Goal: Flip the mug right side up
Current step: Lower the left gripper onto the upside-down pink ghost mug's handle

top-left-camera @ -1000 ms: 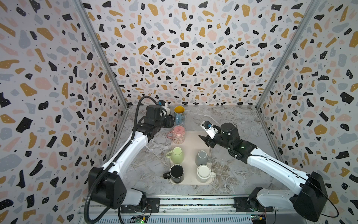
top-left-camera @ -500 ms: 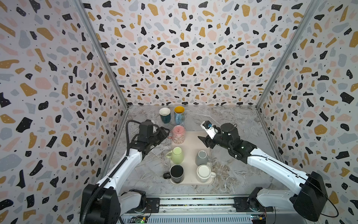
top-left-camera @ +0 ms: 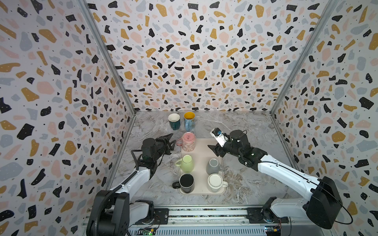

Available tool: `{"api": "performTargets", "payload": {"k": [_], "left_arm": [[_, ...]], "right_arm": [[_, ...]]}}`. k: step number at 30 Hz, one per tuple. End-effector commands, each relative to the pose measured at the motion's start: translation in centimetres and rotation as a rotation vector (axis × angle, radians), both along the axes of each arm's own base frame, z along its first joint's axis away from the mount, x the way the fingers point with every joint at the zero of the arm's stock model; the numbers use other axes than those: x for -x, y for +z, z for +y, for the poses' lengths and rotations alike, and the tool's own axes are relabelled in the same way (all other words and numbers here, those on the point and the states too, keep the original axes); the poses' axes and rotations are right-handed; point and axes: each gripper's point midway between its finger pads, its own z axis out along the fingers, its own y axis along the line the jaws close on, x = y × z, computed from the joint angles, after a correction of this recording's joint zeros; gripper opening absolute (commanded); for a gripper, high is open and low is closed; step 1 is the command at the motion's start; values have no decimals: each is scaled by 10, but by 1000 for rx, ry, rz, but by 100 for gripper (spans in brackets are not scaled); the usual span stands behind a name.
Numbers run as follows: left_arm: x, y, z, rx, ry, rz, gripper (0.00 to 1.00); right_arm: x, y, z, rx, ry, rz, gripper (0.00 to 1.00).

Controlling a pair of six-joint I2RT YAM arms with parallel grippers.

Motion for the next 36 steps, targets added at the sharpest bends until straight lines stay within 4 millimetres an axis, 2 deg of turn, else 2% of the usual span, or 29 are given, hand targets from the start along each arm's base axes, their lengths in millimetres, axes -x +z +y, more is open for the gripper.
{"api": "performTargets", "payload": {"k": [1,7,14,19,24,30,36], "left_arm": [[-11,11,-14,101,-68,40,45],[-13,-9,-7,67,-16,133,47],[-10,-45,-4,-16,-25,270,47],[-16,-67,-1,2,14,315,46],[-28,-77,1,14,42,327,46],[-41,-77,3,46,81,303,45],[-50,-80,-8,76,64,295,44]], "right_arm": [[-7,19,0,-30,-20,-30,71],[-11,17,-2,-21,-31,-28,72],[-15,13,-2,-9,-38,-19,72],[-17,10,-1,-7,-38,-14,72],[-21,7,0,0,-41,-9,72],[-24,3,0,5,-44,-1,72],[-27,-1,0,10,-46,9,72]]}}
